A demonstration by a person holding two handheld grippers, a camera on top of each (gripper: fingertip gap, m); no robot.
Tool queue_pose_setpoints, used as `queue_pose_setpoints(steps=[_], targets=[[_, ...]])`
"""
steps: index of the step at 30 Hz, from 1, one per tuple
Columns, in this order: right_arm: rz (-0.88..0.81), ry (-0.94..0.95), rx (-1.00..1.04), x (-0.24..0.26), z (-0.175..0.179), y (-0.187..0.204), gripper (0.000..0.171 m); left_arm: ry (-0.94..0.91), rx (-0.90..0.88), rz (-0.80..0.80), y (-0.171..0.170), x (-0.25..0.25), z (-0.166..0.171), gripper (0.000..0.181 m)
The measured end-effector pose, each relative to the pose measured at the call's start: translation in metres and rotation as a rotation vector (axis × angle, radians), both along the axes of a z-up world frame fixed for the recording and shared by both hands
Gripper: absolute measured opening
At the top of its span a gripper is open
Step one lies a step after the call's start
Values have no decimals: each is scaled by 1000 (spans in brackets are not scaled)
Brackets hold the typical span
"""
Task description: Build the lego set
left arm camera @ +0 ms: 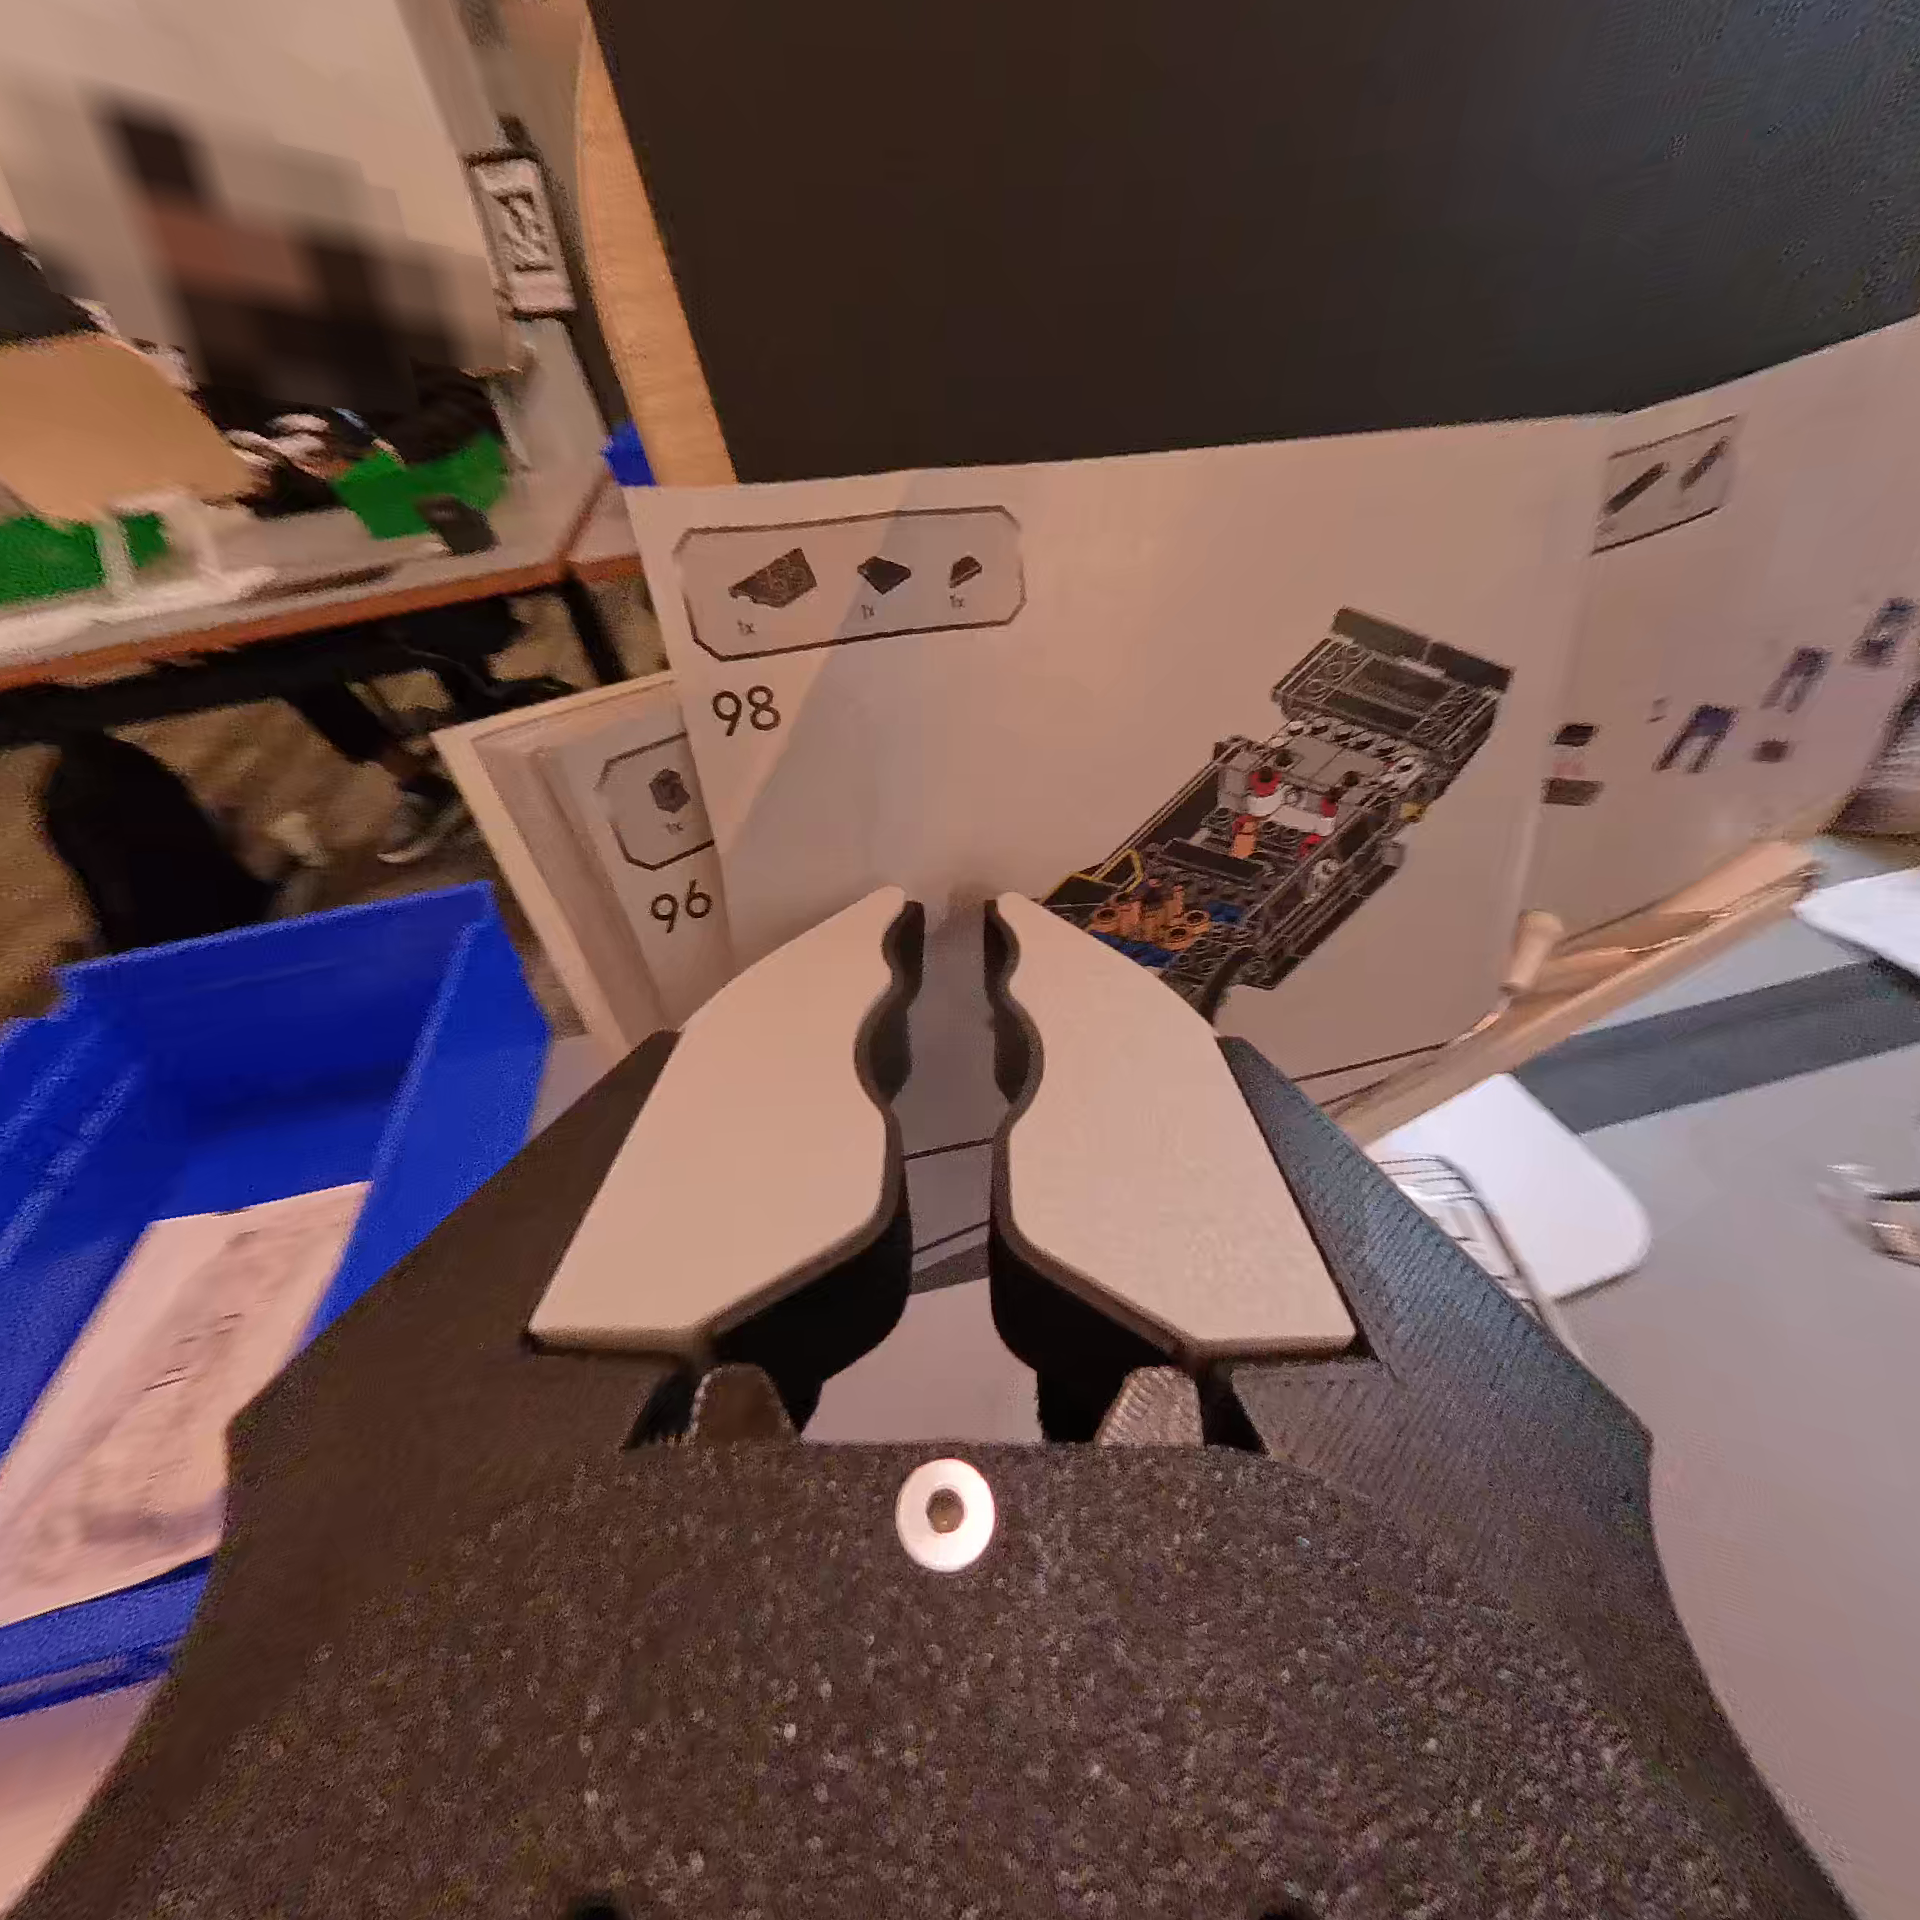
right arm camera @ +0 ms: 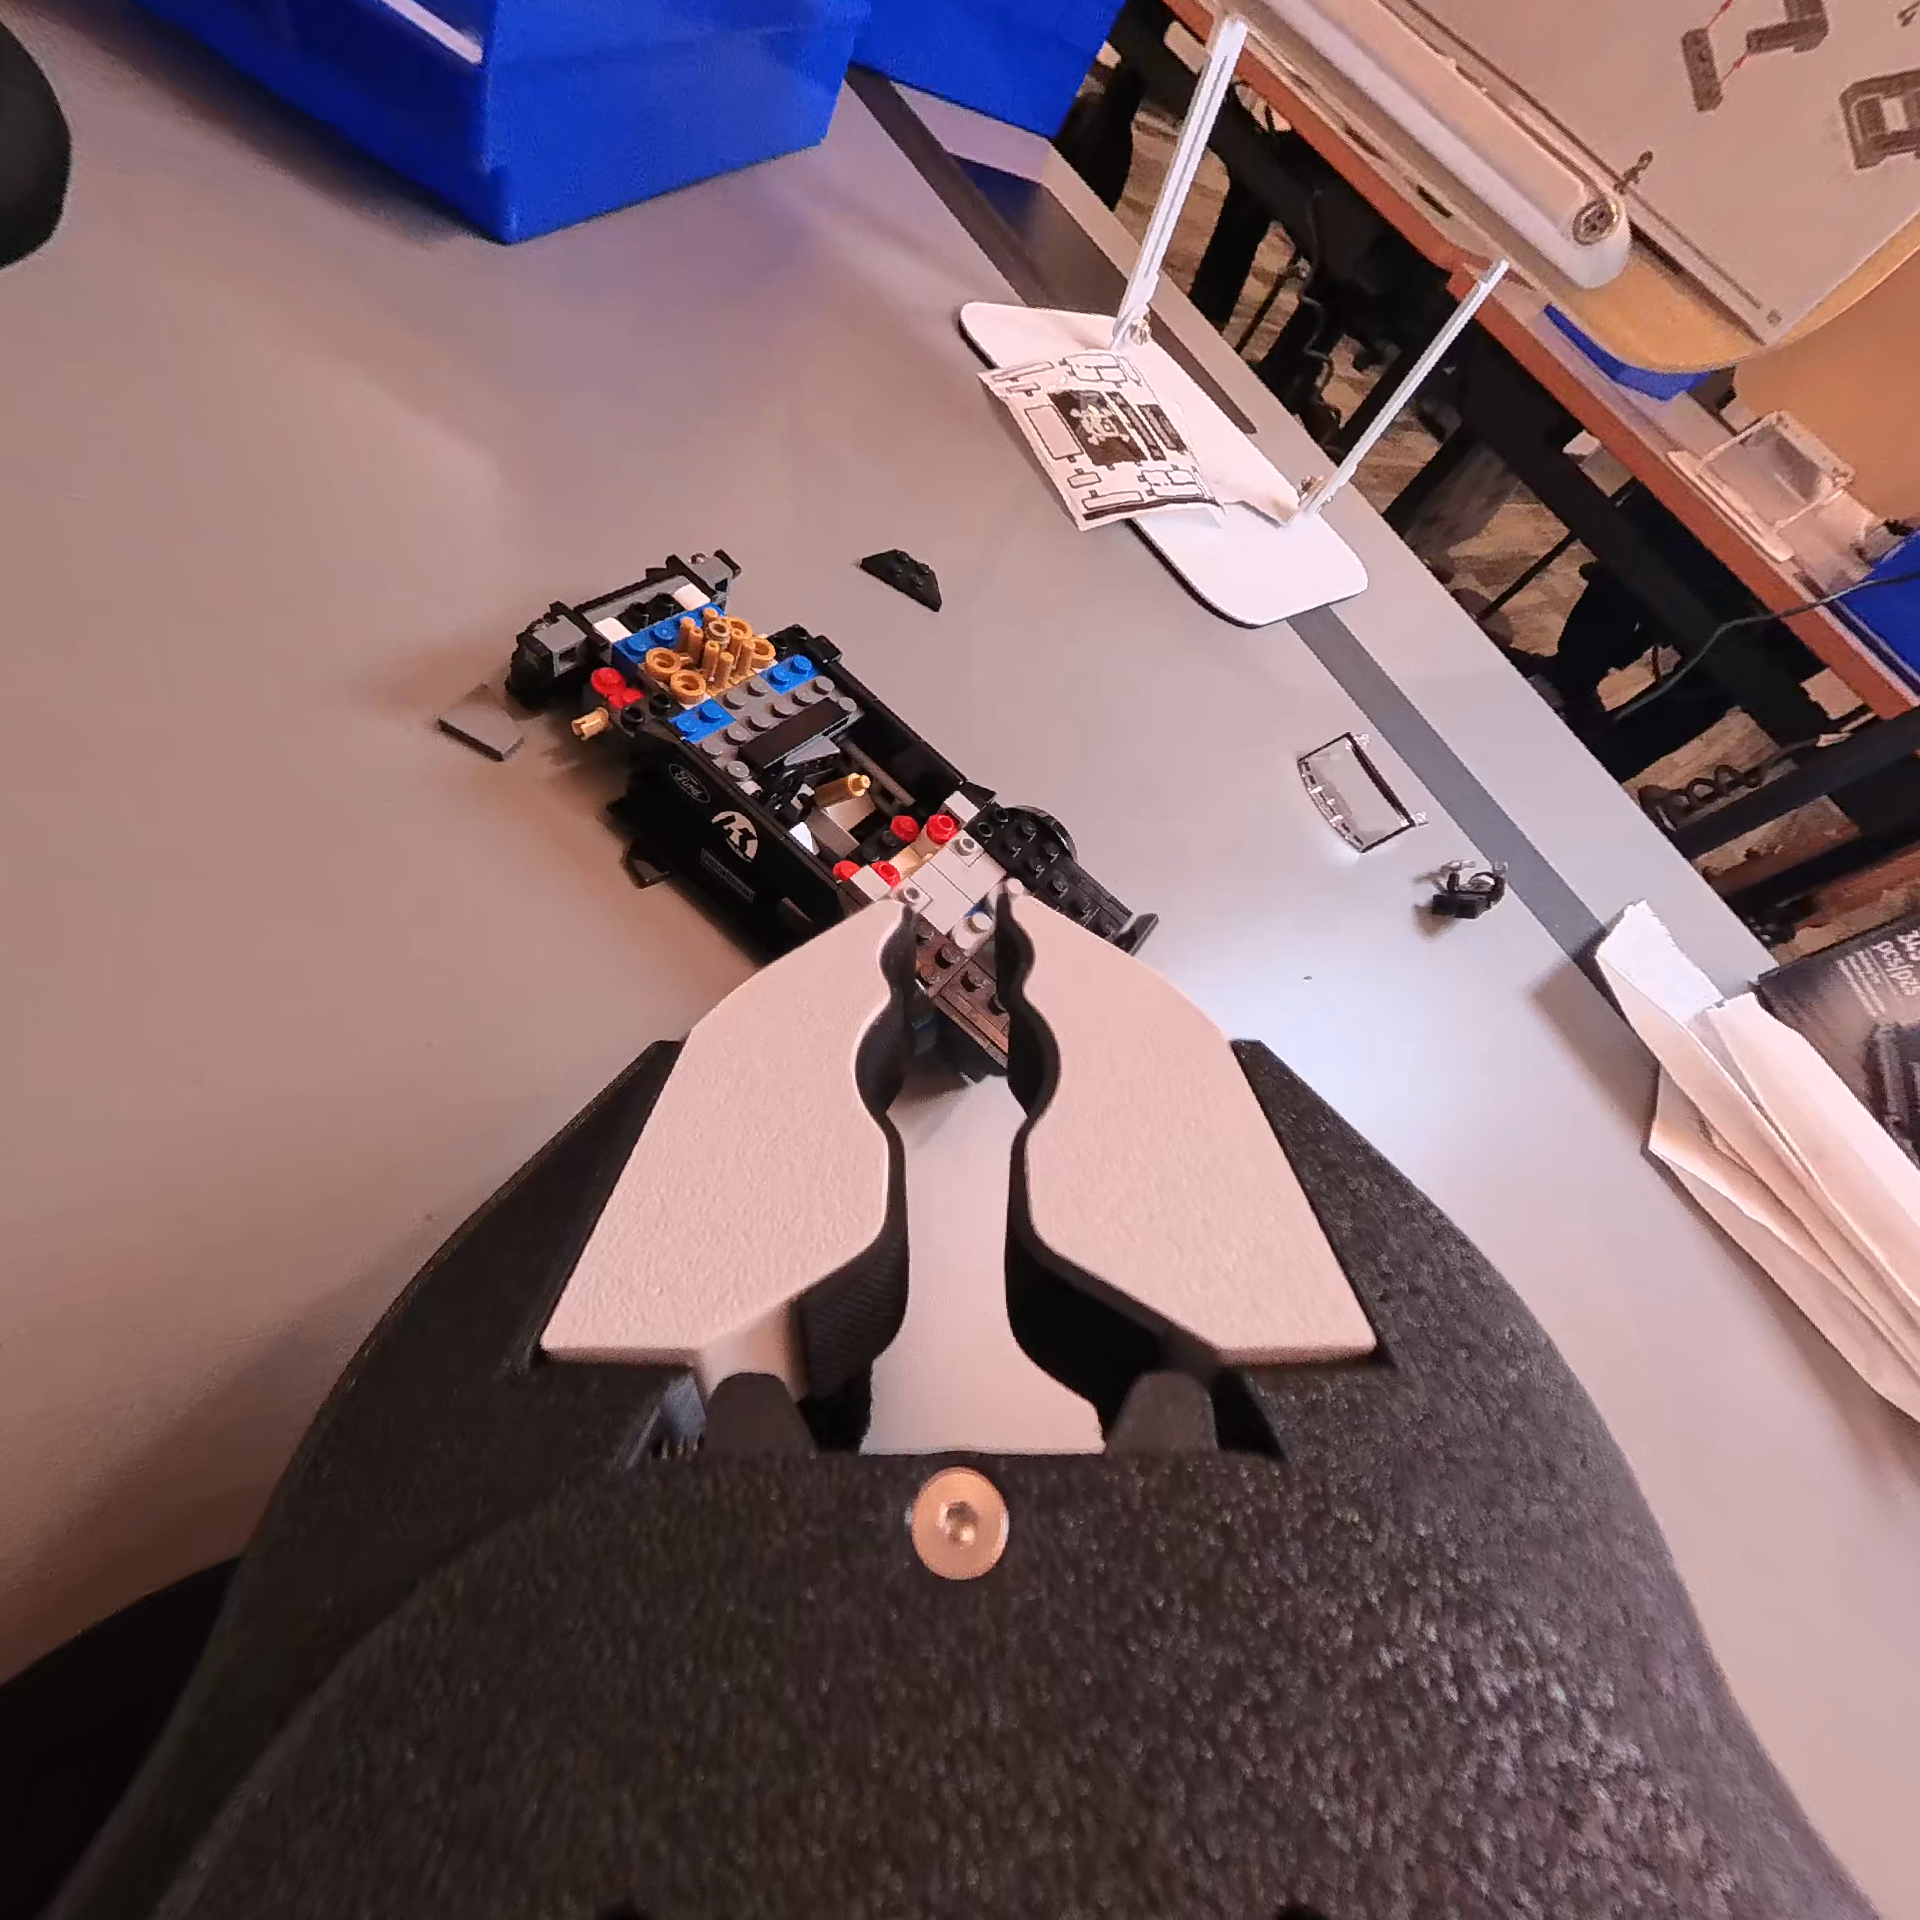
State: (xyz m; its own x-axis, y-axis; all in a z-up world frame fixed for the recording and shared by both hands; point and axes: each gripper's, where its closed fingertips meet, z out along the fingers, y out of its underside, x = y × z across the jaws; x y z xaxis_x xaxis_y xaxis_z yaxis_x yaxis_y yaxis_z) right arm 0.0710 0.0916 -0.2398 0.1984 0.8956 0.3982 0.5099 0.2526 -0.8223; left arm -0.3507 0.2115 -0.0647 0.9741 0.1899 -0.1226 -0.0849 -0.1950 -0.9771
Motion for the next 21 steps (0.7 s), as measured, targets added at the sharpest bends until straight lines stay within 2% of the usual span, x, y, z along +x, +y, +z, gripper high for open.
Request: queue_pose_setpoints(steps=[4, 11, 15, 18, 21], targets=[[-5, 3, -4, 1, 0, 1, 14, 143, -38, 112, -7, -9, -9, 2], [5, -1, -1, 0, -2, -1, 14, 114, -128, 142, -22, -16, -45, 0], [-5, 17, 0, 2, 2, 1, 14, 107, -105, 137, -32, -11, -38, 7], [-16, -3, 14, 5, -1, 4, 14, 135, 16, 16, -47, 39, -5, 11], [-6, -77, 38, 7, -12, 5, 17, 114, 55, -279, -69, 141, 3, 13]])
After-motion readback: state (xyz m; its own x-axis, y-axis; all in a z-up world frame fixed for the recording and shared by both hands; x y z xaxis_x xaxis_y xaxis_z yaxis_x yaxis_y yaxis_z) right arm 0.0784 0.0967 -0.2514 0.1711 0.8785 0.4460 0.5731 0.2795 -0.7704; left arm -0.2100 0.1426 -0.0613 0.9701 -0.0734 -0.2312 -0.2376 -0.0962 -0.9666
